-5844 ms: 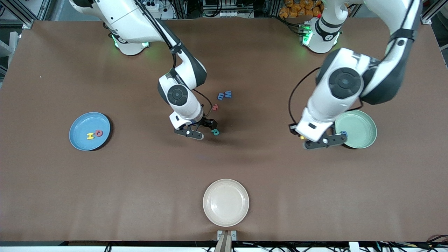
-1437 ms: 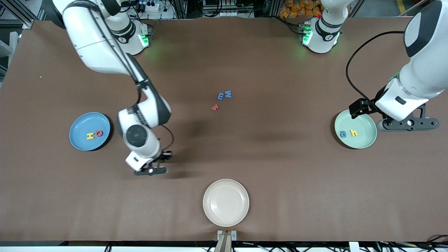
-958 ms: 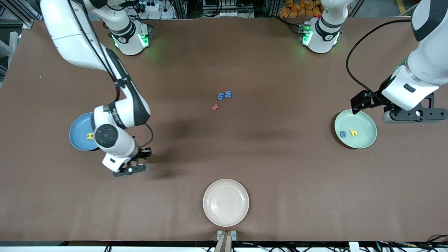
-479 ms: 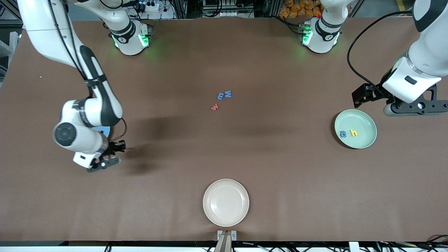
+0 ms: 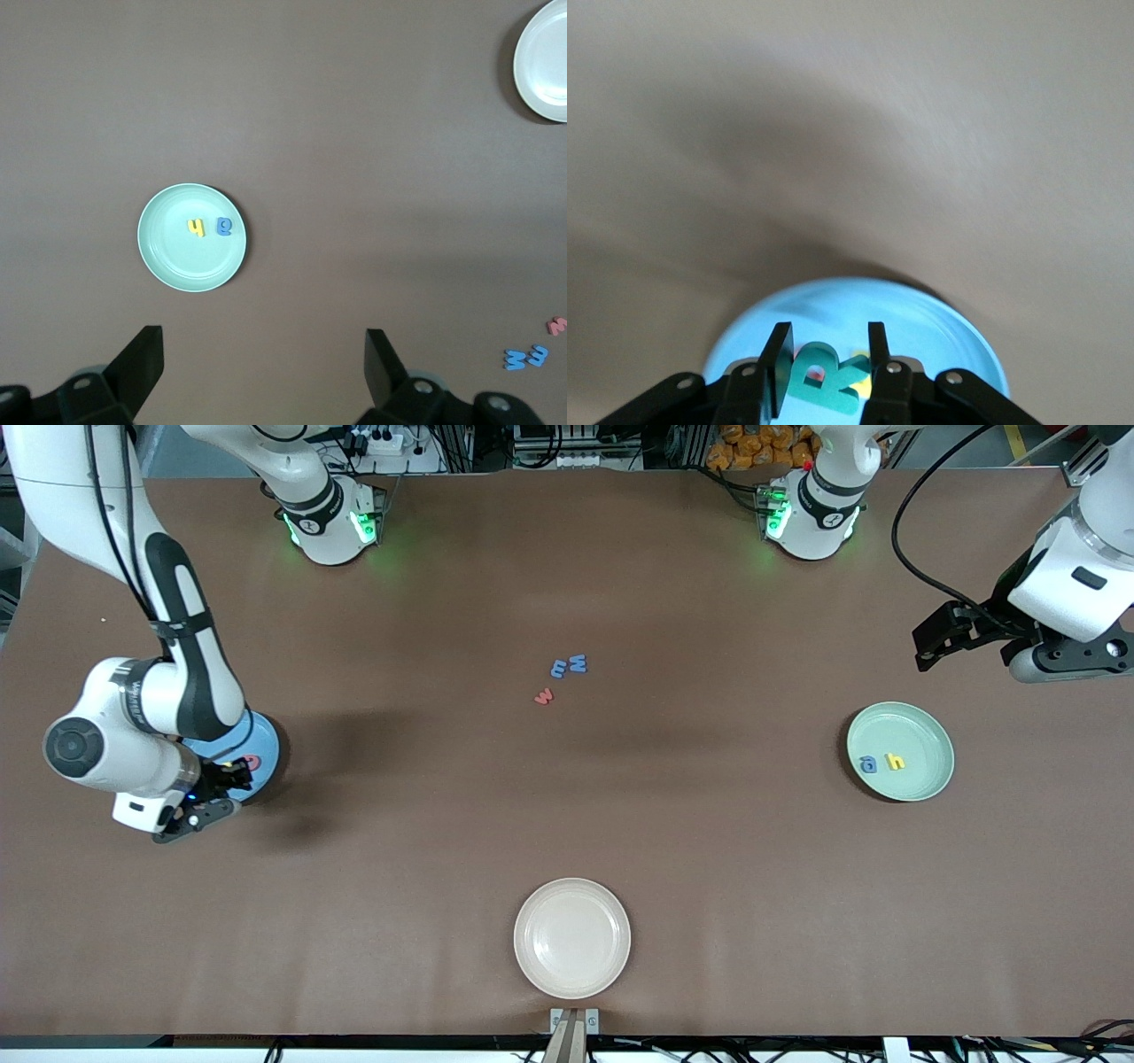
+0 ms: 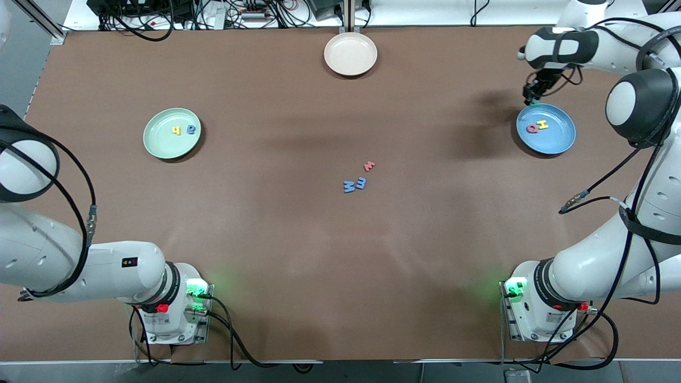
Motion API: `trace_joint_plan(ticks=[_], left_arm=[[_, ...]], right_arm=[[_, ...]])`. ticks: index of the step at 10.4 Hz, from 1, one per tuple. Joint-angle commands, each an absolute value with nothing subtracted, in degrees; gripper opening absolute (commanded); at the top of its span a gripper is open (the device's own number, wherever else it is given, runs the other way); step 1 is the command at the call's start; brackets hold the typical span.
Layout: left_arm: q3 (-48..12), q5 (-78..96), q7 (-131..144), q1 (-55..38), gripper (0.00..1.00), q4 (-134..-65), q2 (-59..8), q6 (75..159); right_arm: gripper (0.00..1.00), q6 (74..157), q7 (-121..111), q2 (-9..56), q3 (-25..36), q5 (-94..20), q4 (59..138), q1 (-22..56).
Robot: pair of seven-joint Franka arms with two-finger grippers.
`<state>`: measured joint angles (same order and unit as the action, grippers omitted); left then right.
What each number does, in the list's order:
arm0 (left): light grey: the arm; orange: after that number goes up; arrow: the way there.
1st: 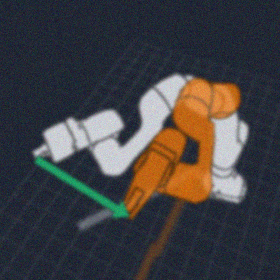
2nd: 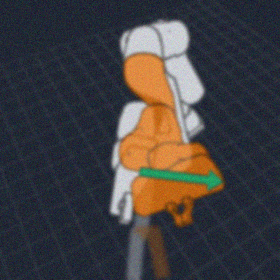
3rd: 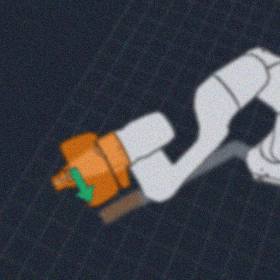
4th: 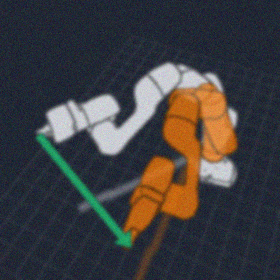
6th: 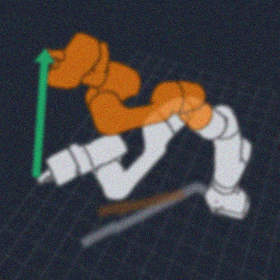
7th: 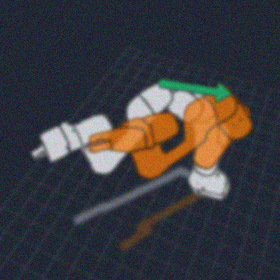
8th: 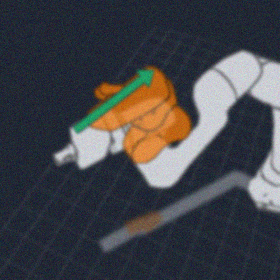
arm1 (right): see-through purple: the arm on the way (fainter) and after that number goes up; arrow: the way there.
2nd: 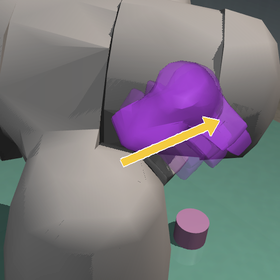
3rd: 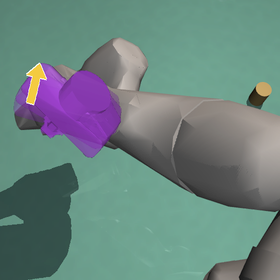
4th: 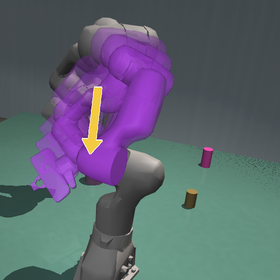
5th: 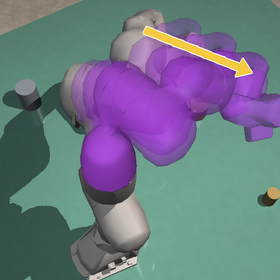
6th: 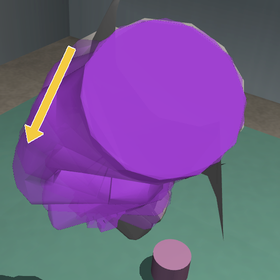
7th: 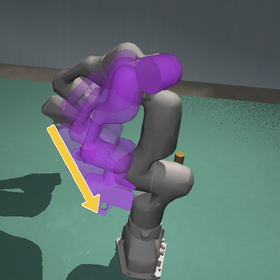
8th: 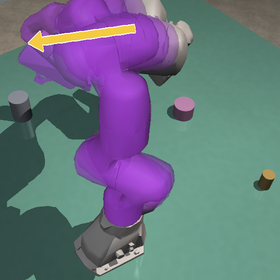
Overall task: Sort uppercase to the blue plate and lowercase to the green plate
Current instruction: 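Carry the cyan R to the blue plate and release it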
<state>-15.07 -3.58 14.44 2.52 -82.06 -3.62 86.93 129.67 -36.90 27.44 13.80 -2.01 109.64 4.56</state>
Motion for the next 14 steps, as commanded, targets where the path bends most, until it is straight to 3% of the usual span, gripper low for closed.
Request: trace_joint_plan(ticks=[1,7,9,11,14], left_arm=[[-11.0,0.2,14.6,-2.2,1.00,-81.8,-2.7,85.6],[-12.1,-0.1,13.4,-1.9,1.00,-82.3,-3.3,85.7],[-11.5,-1.8,10.6,0.3,1.00,-82.8,-3.2,85.8],[-11.6,-1.8,10.5,1.7,1.00,-82.9,-3.3,87.3],[-11.7,-1.7,8.4,4.1,1.00,-83.2,-2.9,87.3]], right_arm=[[0.33,130.3,-42.6,25.1,15.5,-3.2,114.2,3.0],[0.37,136.7,-51.9,26.3,16.4,-3.2,119.7,-0.8],[0.49,136.7,-51.9,26.5,16.4,-3.3,119.8,-0.8],[0.70,136.6,-51.9,26.5,16.4,-3.3,119.8,-0.8],[0.71,135.2,-51.1,26.1,16.4,-3.3,119.5,-0.7]])
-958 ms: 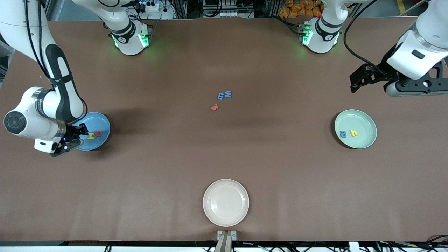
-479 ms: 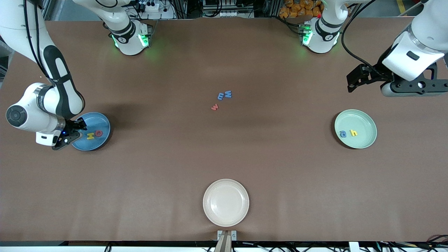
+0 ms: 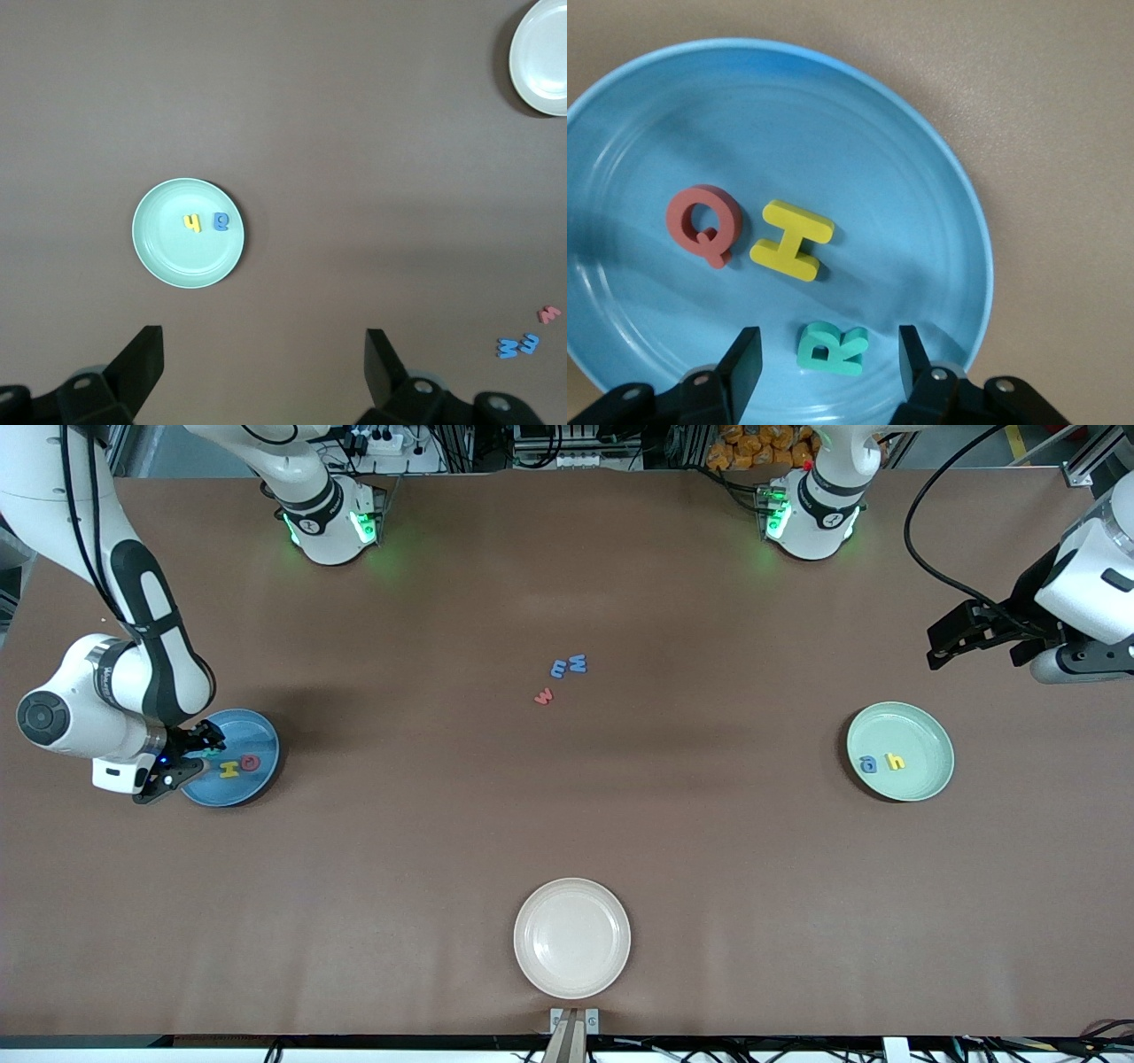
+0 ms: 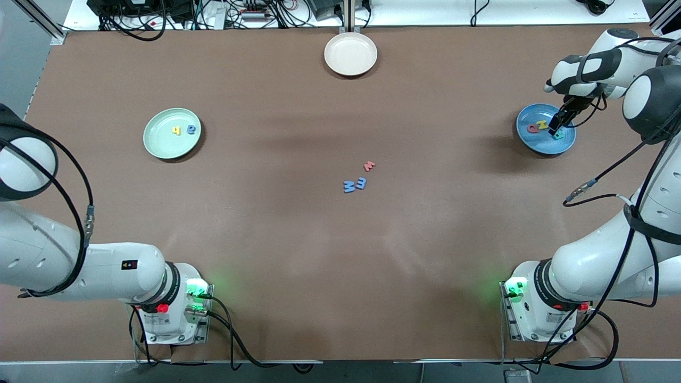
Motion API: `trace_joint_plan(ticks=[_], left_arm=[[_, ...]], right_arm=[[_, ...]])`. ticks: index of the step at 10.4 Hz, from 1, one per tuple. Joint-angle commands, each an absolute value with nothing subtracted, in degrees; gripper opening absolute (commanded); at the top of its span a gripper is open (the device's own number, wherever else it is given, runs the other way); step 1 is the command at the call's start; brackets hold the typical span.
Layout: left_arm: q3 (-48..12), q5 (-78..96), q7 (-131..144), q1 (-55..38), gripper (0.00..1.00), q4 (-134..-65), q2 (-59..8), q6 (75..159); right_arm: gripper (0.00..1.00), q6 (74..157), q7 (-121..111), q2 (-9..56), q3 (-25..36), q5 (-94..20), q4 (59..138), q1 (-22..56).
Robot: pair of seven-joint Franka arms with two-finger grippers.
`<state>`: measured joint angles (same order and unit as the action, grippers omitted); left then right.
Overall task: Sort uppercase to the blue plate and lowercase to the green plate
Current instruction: 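Carry the cyan R to the blue plate and release it, then reach the left gripper to the pink m while the right gripper hovers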
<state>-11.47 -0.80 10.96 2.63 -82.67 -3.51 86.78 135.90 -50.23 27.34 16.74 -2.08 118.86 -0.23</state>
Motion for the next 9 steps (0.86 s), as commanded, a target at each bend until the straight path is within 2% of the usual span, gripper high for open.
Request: trace_joint_plan(ticks=[1,4,9], left_arm=[[-11.5,-1.5,7.6,4.0,1.00,-84.4,-3.0,87.9],[-12.8,-1.1,8.9,-0.6,1.00,-87.1,-4.4,91.1],[-22.1,-1.2,28.1,-11.8,1.00,-87.4,-12.4,94.6]], right_arm=[[0.71,134.2,-50.5,25.8,16.3,-3.4,119.2,-0.4],[0.71,122.9,-43.9,24.4,16.1,-8.0,115.2,3.0],[0.74,114.7,-31.6,22.0,15.6,-8.0,110.5,8.8]])
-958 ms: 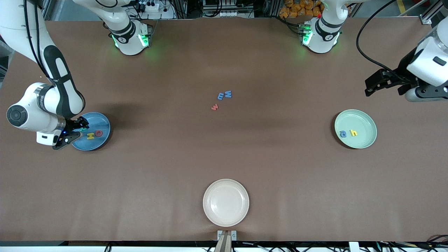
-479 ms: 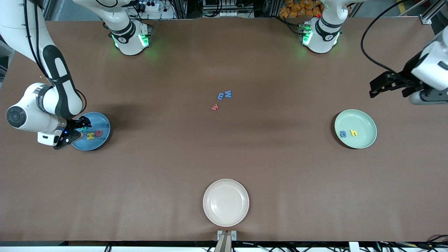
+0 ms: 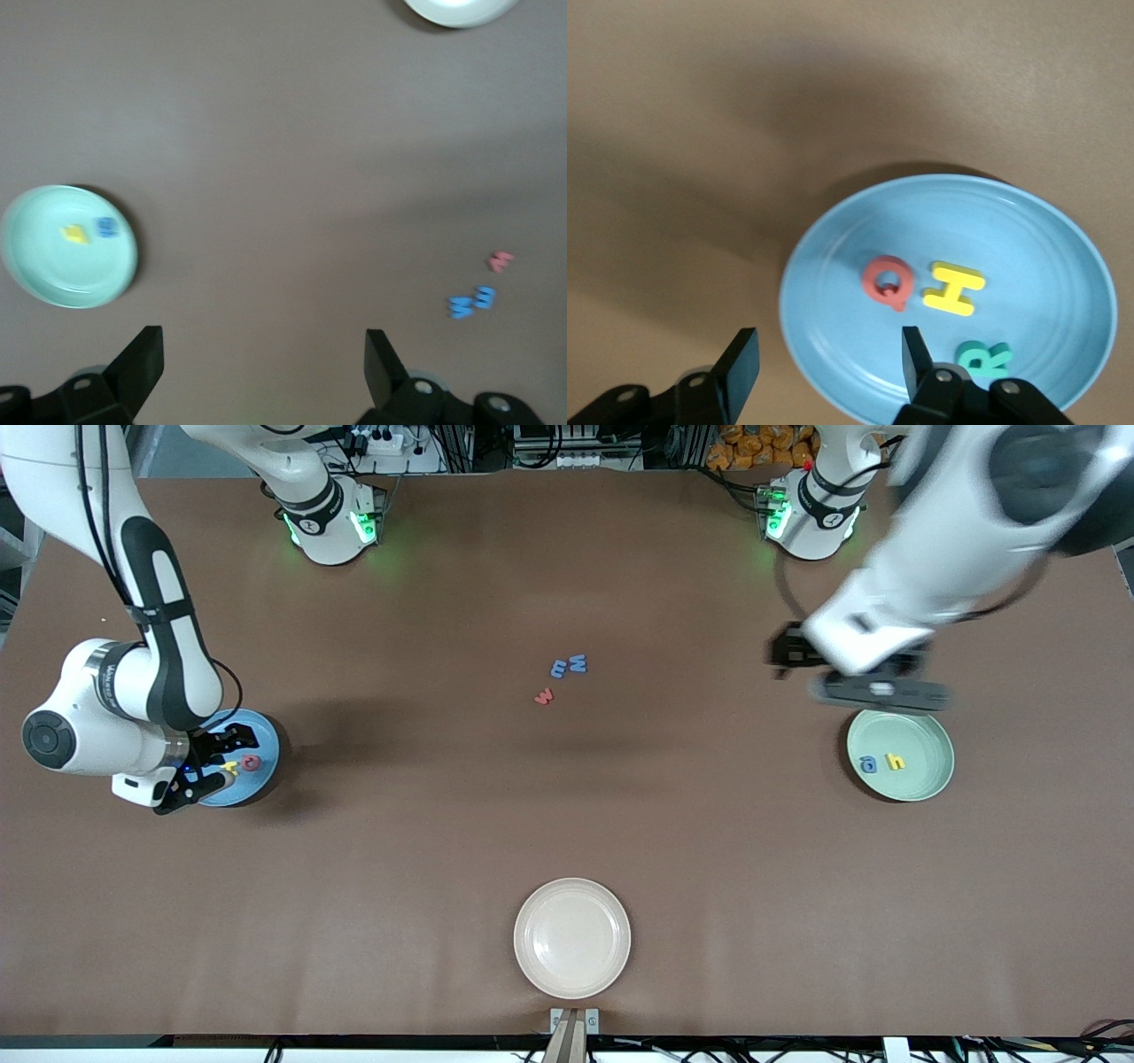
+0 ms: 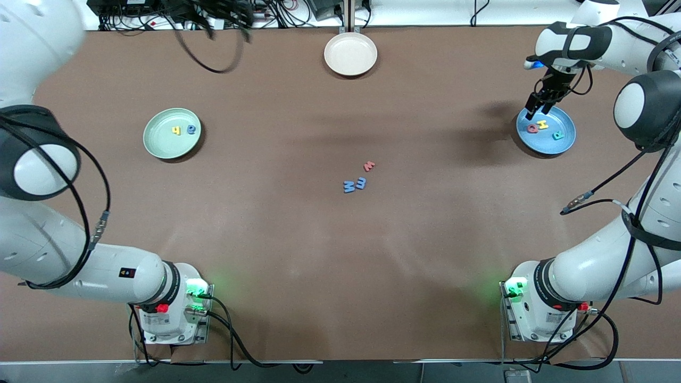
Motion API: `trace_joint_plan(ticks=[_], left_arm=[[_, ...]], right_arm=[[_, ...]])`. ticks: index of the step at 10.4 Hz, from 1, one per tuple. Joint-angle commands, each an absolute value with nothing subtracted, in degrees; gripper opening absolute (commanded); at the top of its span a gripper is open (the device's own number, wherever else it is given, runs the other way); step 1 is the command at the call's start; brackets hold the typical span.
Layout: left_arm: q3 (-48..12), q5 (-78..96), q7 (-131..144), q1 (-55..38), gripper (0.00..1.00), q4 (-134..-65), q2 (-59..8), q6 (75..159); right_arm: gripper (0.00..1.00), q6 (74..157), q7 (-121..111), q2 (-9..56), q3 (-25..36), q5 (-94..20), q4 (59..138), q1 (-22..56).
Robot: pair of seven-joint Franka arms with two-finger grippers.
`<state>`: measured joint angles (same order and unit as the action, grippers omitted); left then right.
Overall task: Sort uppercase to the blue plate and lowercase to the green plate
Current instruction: 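Reach the left gripper to the pink m while the right gripper hovers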
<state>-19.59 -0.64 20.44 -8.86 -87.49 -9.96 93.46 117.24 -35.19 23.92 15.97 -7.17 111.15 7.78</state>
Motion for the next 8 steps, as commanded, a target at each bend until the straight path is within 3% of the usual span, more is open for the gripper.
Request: trace_joint_plan(ticks=[1,3,8], left_arm=[[-24.4,-1.3,33.5,-13.6,1.00,-87.4,-14.5,96.7],[-29.7,-1.4,39.2,-14.1,1.00,-87.8,-19.1,102.8],[-30.5,-8.6,54.5,-23.2,1.00,-96.3,-27.9,123.0]], right_arm=[[0.75,114.2,-29.1,20.8,15.0,-8.0,110.4,9.2],[0.77,114.3,-24.6,19.3,14.9,-8.0,110.2,11.8],[0.78,114.2,-10.9,17.1,12.7,-8.2,108.6,16.3]])
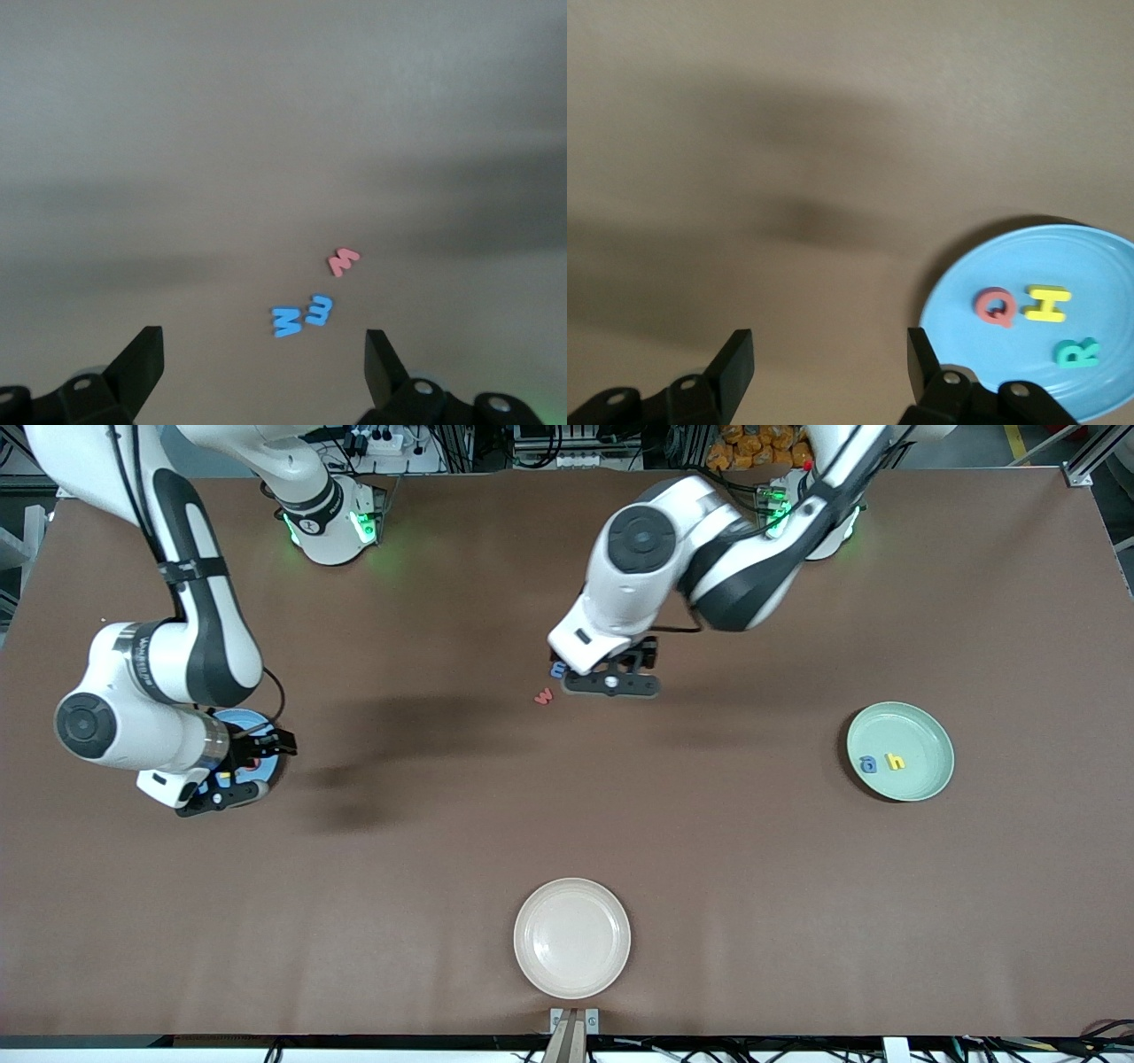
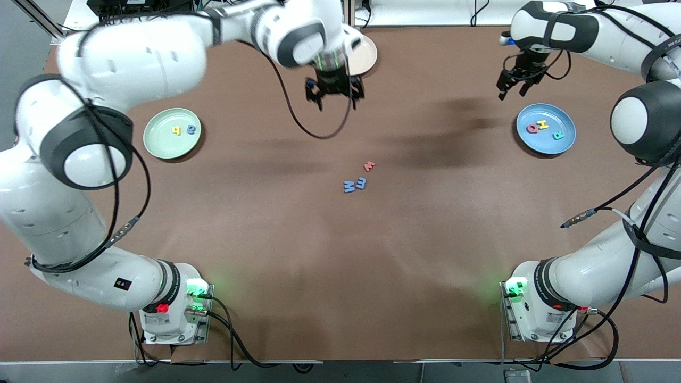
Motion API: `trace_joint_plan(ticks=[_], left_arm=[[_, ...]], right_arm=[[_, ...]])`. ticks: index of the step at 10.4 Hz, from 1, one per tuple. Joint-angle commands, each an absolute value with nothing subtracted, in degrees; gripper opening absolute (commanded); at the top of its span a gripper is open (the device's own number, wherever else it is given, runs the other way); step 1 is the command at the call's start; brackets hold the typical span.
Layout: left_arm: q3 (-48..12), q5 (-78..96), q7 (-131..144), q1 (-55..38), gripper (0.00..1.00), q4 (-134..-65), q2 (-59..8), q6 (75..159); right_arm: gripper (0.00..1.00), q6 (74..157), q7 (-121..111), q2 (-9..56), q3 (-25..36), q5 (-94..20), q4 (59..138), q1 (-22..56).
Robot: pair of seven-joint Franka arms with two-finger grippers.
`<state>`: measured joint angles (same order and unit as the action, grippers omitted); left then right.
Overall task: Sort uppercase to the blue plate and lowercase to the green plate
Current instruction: 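Reach the left gripper to the pink m while the right gripper hovers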
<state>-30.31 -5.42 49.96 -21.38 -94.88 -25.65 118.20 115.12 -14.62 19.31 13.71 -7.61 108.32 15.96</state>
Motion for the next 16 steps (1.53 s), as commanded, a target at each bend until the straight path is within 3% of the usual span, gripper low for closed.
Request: trace_joint_plan(ticks=[1,3,6,7,11,13,16], left_arm=[[-30.5,-12.6,56.3,-25.2,1.00,-96.0,-30.7,126.4],[-30.5,-19.0,56.3,-27.7,0.97,-95.9,-34.2,130.4],[-30.6,-26.7,50.8,-30.0,0.96,-95.5,-39.2,136.4],[-30.6,-27.4,45.8,-30.5,0.96,-95.0,-40.4,137.3],[-30.3,-27.2,32.7,-30.4,0.95,-93.7,-44.4,137.4],[-29.7,-27.1,30.0,-30.6,0.85,-92.8,-46.7,137.4],[-29.5,-26.7,30.0,-31.0,0.81,-90.5,-49.1,137.4]], right_arm=[[0.78,114.1,-8.5,16.4,12.6,-8.2,108.5,16.9],[0.79,113.1,-3.2,14.9,12.6,-8.2,108.1,18.6],[0.98,107.1,6.4,14.0,12.6,-8.2,104.4,21.4],[1.00,106.4,7.9,14.0,12.5,-8.1,103.5,21.6],[1.00,106.3,7.4,13.7,12.6,-7.9,101.3,22.4],[1.00,106.3,7.4,13.6,12.4,-7.8,101.1,22.8],[1.00,104.6,7.6,12.7,11.0,-7.8,101.2,23.1]])
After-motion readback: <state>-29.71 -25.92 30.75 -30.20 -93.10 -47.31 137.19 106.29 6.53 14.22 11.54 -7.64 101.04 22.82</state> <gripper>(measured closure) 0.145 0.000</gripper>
